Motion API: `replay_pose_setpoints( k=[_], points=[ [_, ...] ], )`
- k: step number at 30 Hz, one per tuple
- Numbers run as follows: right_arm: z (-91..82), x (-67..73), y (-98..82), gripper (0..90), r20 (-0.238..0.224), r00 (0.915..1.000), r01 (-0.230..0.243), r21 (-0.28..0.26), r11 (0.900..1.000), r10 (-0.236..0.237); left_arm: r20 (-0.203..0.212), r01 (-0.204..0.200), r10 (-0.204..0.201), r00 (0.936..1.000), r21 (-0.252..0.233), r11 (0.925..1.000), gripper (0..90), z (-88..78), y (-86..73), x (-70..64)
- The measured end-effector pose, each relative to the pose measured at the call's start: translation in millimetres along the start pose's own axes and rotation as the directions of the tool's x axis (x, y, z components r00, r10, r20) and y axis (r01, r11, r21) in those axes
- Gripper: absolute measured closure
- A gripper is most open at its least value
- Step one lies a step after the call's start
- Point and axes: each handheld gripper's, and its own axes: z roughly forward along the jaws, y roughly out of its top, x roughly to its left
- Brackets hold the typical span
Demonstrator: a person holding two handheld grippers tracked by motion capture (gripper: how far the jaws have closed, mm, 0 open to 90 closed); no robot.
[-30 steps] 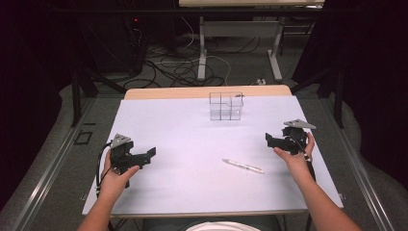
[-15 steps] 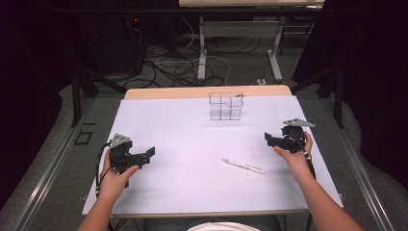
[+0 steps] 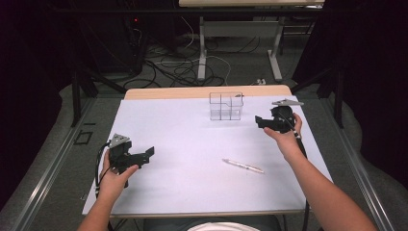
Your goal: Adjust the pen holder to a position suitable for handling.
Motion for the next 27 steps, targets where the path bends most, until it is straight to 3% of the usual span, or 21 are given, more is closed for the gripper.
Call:
replay_pose_setpoints(
  k=[8,14,18,27],
  points=[
    [5.8,9.3,34.9,29.3,-0.011,0.9999,0.002,0.018,1.000,-0.001,0.002,0.004,-0.004,1.0000,-0.001,1.0000,0.3,-0.3,0.0,0.6],
    [14.8,12.7,56.5,35.8,0.007,1.0000,0.005,0.051,0.999,-0.006,0.000,0.004,-0.004,1.0000,0.003,1.0000,0.4,-0.2,0.1,1.1],
    [22.9,17.1,66.8,39.4,0.016,0.9999,-0.006,0.078,0.997,0.005,0.000,0.007,-0.007,1.0000,0.004,1.0000,0.4,0.4,0.0,1.3],
    [44.4,24.3,79.2,45.3,0.064,0.9978,0.011,0.083,0.997,-0.017,0.001,0.006,-0.006,1.0000,0.006,1.0000,0.4,0.5,-0.2,1.5]
  ],
)
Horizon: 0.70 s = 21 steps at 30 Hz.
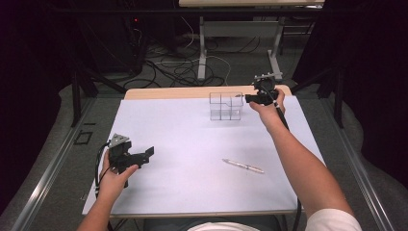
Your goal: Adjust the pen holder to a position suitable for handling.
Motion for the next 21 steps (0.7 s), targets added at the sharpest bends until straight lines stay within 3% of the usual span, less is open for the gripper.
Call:
replay_pose_setpoints(
  k=[3,9,12,21],
  points=[
    [6.6,1.1,1.8,48.1,-0.012,0.9998,-0.018,-0.012,1.000,0.018,-0.002,0.002,-0.002,1.0000,-0.007,1.0000,0.4,0.6,-0.3,0.1],
    [18.6,0.9,4.3,54.0,0.036,0.9988,-0.034,-0.006,0.999,0.034,0.002,-0.002,0.002,1.0000,0.001,1.0000,0.4,0.7,-0.1,0.0],
    [23.8,-0.5,5.0,58.4,0.024,0.9987,-0.045,-0.006,0.999,0.045,0.003,-0.001,0.001,1.0000,0.000,1.0000,0.4,0.5,-0.2,0.0],
    [41.3,-5.6,6.1,78.5,0.030,0.9974,-0.067,0.031,0.997,0.066,-0.007,0.015,-0.015,0.9999,-0.014,0.9998,0.8,-2.6,-0.2,2.4]
  ],
)
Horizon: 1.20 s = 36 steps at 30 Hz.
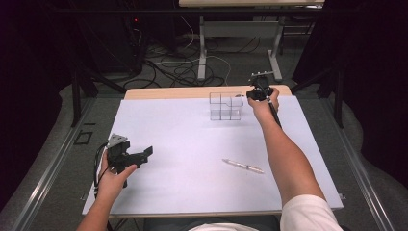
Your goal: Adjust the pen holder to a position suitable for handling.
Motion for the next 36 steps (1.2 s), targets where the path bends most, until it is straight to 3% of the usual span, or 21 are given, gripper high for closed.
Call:
replay_pose_setpoints(
  k=[7,18,24,36],
  points=[
    [12.5,1.6,-1.7,90.0,0.004,0.9998,0.019,0.031,0.999,-0.019,0.003,0.008,-0.008,1.0000,0.004,1.0000,0.9,0.2,-0.4,1.4],
    [32.3,7.9,-7.9,90.0,-0.019,0.9998,0.007,0.051,0.999,-0.006,0.004,0.013,-0.013,0.9999,0.016,0.9998,1.1,-0.2,-1.0,2.2],
    [35.9,11.2,-11.9,90.0,-0.008,0.9997,0.026,0.080,0.996,-0.025,0.006,0.011,-0.011,0.9999,0.014,0.9998,1.1,-1.3,-1.5,1.5],
    [35.5,12.2,-12.9,90.0,-0.003,0.9998,0.019,0.074,0.997,-0.018,0.008,0.011,-0.011,0.9999,0.020,0.9997,1.1,0.4,-1.9,0.1]
  ],
)
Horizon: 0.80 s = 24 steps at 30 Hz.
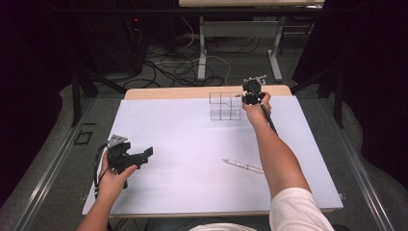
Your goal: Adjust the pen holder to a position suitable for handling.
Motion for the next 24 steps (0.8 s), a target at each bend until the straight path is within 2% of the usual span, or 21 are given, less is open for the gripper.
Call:
replay_pose_setpoints(
  k=[3,6,16,24],
  points=[
    [0.2,2.0,-0.1,90.0,-0.019,0.9998,-0.008,0.001,1.000,0.008,0.001,-0.002,0.002,1.0000,0.000,1.0000,1.1,0.3,-0.1,-0.1],
    [1.2,8.1,-0.2,90.0,-0.029,0.9995,0.015,-0.006,1.000,-0.016,0.001,-0.001,0.001,1.0000,0.003,1.0000,1.1,0.2,-0.1,-0.4],
    [3.5,25.1,-0.8,90.0,-0.064,0.9979,-0.011,-0.015,1.000,0.010,0.006,-0.003,0.003,1.0000,0.005,1.0000,1.1,0.8,-0.1,-0.5],
    [5.6,42.5,0.5,90.0,-0.094,0.9955,-0.010,-0.006,1.000,0.009,0.005,-0.002,0.002,1.0000,0.007,1.0000,1.1,0.8,-0.3,-0.8]
  ],
)
